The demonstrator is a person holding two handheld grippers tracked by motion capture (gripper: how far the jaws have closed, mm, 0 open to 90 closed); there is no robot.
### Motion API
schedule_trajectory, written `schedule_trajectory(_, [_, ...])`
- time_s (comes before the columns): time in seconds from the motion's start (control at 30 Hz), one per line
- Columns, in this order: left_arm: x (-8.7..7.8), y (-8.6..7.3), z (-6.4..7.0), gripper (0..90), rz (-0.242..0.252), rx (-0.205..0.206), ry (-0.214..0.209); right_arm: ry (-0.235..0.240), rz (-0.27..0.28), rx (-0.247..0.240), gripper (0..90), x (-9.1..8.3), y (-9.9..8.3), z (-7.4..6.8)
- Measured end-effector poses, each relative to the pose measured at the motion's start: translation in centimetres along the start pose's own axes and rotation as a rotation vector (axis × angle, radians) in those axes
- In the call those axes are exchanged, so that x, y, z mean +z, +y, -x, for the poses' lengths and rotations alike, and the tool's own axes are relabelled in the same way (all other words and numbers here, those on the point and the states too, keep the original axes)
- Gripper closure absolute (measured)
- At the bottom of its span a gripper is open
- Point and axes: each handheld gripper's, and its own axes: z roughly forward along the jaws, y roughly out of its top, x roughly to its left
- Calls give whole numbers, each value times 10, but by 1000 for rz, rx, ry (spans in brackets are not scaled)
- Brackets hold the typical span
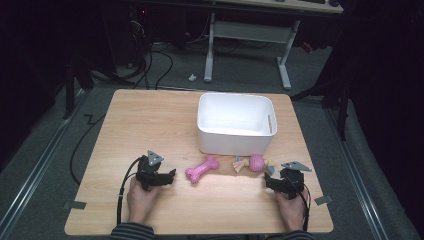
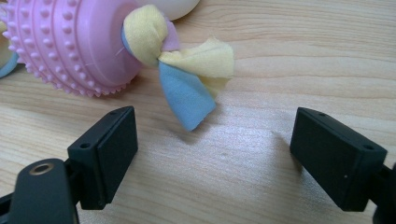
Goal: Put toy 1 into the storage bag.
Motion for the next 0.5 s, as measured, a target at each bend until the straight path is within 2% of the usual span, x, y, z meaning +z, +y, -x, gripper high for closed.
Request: schedule_trajectory(0.5, [0,0,1,166,-3,0,0,-5,1,4,164,0,0,-1])
